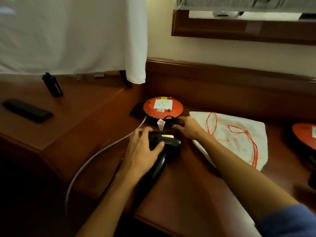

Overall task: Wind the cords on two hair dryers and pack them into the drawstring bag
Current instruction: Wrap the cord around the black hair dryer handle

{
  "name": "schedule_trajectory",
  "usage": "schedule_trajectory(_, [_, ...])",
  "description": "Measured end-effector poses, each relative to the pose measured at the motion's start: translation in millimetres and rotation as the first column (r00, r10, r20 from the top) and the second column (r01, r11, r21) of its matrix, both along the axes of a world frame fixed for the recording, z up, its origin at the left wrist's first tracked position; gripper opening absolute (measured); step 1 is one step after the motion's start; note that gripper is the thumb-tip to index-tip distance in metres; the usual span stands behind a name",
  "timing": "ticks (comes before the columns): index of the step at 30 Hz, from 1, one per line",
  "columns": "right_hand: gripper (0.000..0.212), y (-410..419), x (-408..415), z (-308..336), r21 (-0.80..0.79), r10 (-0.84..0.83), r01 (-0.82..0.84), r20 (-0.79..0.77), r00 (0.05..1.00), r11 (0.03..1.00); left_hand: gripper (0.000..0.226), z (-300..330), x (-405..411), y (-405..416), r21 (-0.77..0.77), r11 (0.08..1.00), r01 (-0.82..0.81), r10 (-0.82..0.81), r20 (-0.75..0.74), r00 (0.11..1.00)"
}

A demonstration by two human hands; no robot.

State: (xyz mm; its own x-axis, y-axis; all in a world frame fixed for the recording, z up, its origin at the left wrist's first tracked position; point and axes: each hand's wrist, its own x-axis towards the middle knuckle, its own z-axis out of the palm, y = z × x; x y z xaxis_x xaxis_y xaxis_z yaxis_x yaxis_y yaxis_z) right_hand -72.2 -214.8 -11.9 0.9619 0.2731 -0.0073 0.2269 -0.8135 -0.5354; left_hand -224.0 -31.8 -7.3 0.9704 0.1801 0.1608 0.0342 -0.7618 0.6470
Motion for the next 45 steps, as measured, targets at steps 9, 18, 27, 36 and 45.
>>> schedule_trajectory(9, [0.044,-9,-37,15,-0.078,0.004,0.000,0.052,0.999,0.997,0.049,-39,-35,-33,0.066,0.995,-0.069,0.072,-0.040,0.997])
schedule_trajectory(18, [0.034,-48,-125,42,0.343,0.032,-0.057,0.078,0.996,0.938,0.025,25,-50,-25,0.088,0.995,0.042,-0.064,0.254,0.965])
schedule_trajectory(27, [0.056,-38,-178,80,0.959,0.344,0.024,-0.124,0.931,0.281,0.016,78,-55,-71,-0.513,0.732,0.448,-0.216,0.448,0.867])
schedule_trajectory(36, [0.023,-47,-160,93,0.943,-0.352,0.150,-0.038,0.935,0.297,0.035,30,-56,-106,-0.565,0.712,0.418,-0.317,0.273,0.908])
schedule_trajectory(45, [0.058,-65,-146,80,0.924,-0.002,-0.046,0.051,0.999,0.379,0.061,30,-49,-121,-0.844,0.410,0.344,-0.449,0.142,0.882])
